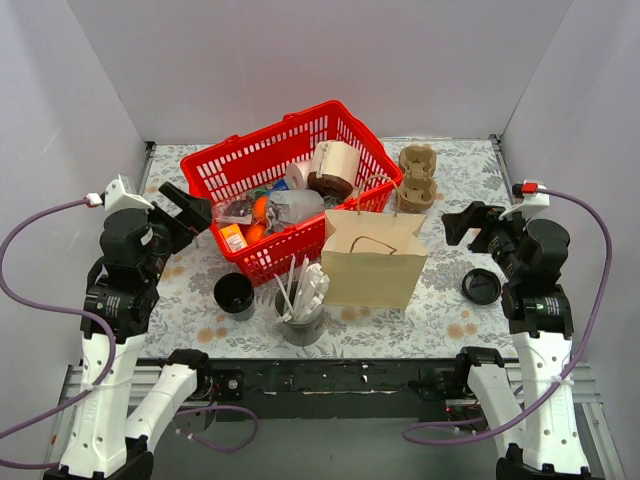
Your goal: Pack the takeout coffee
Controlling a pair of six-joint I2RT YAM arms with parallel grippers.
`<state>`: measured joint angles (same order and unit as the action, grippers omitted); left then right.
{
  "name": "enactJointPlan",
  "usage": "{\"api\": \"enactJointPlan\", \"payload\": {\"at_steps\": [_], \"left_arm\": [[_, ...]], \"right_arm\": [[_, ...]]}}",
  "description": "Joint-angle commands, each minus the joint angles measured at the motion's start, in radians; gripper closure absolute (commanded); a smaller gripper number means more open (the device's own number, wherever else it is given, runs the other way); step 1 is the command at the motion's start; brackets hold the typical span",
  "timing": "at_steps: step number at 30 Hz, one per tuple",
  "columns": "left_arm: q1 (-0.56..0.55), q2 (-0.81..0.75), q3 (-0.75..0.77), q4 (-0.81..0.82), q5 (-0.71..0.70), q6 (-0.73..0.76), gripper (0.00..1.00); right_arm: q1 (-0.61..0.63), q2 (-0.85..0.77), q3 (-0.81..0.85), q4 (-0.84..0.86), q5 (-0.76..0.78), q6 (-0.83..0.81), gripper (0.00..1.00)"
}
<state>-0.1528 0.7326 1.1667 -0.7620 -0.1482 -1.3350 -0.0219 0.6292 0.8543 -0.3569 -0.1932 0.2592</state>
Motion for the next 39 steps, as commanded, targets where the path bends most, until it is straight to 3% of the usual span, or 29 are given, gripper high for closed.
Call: {"api": "enactJointPlan", "payload": {"at_steps": [1, 9, 18, 23, 25, 26, 27, 29, 32, 33, 36, 39], "left_arm": [[-0.002, -0.016, 0.002, -0.008, -0.016, -0.001, 0.02], [-0.002, -0.004, -0.013, -0.014, -0.011, -0.016, 0.02], [-0.002, 0.005, -0.168, 0.092, 0.222, -0.075, 0.02], [-0.002, 0.065, -0.222, 0.136, 0.167, -0.115, 0.04], [-0.002, 0.111, -0.228, 0.142, 0.121, -0.121, 0.13], [-0.002, 0.126, -0.229, 0.144, 0.102, -0.128, 0.36], [-0.002, 0.142, -0.229, 0.145, 0.084, -0.138, 0.43], [-0.002, 0.191, -0.225, 0.161, 0.024, -0.148, 0.67], [-0.002, 0.264, -0.197, 0.171, -0.108, -0.188, 0.86], [-0.002, 0.283, -0.184, 0.165, -0.161, -0.214, 1.0], [0.002, 0.347, -0.125, 0.185, -0.303, -0.169, 1.0], [0.036, 0.408, -0.092, 0.311, -0.301, -0.028, 1.0]], "right_arm": [[-0.001, -0.006, 0.015, 0.016, -0.02, -0.002, 0.02], [-0.001, -0.023, -0.006, 0.027, -0.014, -0.002, 0.02], [-0.001, -0.011, -0.04, 0.058, -0.038, -0.012, 0.02], [-0.001, 0.0, -0.058, 0.061, -0.035, -0.024, 0.02], [-0.001, 0.001, -0.063, 0.062, -0.02, -0.031, 0.02], [-0.001, 0.003, -0.067, 0.064, -0.014, -0.032, 0.02], [-0.001, 0.006, -0.072, 0.067, -0.012, -0.037, 0.02], [-0.001, 0.01, -0.078, 0.075, -0.009, -0.037, 0.02], [-0.001, 0.029, -0.08, 0.081, -0.011, -0.041, 0.03], [-0.001, 0.036, -0.078, 0.081, -0.008, -0.043, 0.03], [-0.001, 0.063, -0.07, 0.078, -0.018, -0.043, 0.04], [-0.001, 0.081, -0.066, 0.073, -0.023, -0.047, 0.04]]}}
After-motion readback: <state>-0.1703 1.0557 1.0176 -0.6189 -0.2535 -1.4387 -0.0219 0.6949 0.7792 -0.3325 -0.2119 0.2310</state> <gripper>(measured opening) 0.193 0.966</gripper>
